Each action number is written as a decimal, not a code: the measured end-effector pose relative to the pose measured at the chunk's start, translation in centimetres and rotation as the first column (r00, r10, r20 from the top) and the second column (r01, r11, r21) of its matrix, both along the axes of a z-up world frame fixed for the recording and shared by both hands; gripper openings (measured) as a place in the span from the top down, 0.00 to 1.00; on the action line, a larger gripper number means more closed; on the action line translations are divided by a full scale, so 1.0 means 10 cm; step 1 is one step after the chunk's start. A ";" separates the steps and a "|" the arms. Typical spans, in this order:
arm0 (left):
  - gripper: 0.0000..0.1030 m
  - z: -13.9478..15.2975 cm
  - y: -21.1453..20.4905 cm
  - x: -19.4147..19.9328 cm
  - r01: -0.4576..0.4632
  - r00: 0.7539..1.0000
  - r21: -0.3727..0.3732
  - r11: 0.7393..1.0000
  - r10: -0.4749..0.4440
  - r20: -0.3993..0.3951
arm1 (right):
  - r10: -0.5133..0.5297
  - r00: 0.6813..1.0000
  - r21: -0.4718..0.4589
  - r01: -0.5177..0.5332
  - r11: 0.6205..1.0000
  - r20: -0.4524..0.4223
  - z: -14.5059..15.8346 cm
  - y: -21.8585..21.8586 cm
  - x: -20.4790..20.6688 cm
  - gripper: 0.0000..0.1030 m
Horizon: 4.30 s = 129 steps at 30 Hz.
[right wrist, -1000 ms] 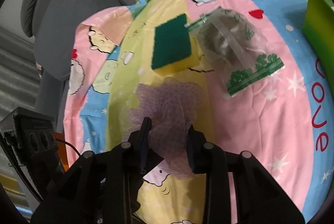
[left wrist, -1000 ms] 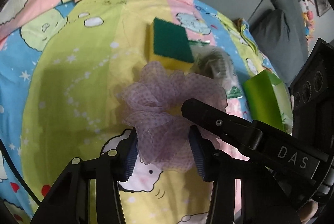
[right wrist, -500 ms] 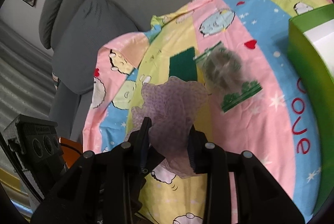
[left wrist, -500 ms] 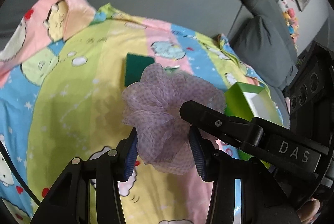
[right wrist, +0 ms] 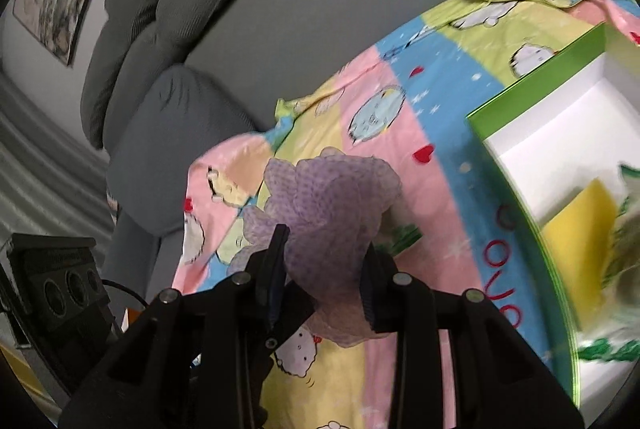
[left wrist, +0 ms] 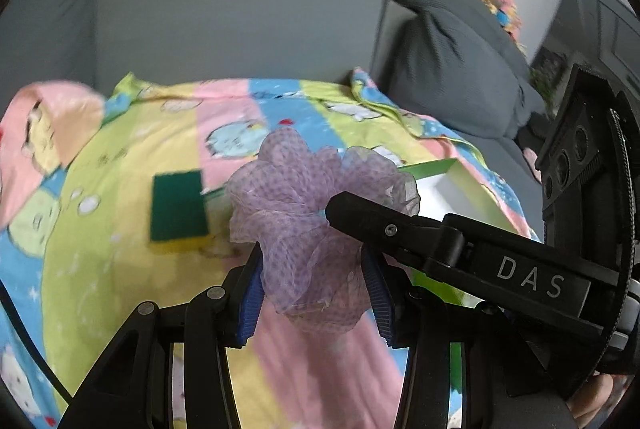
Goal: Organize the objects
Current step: 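Carry the puff over the white box and open the right gripper, then move the right gripper back to the clear green-printed bag on the bed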
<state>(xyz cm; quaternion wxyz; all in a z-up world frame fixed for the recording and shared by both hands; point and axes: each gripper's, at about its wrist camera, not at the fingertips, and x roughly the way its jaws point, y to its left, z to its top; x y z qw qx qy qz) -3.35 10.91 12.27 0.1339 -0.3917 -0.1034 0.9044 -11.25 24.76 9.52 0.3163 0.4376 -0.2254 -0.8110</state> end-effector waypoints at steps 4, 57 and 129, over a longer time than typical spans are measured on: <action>0.54 0.06 0.24 -0.08 0.059 0.998 -0.024 0.998 -0.059 -0.021 | -0.067 0.998 -0.037 0.066 0.997 -0.015 0.06 0.25 -0.05 0.69; 0.54 -0.16 1.80 -0.39 0.364 0.931 -0.098 0.926 -0.357 0.078 | -0.603 0.789 0.001 0.607 0.795 0.118 -0.31 1.98 -0.03 0.69; 0.31 -0.58 -1.62 0.31 -0.443 0.878 0.161 0.882 0.390 0.275 | -0.027 0.996 0.430 0.059 0.901 -0.080 -0.43 -0.84 -0.22 0.23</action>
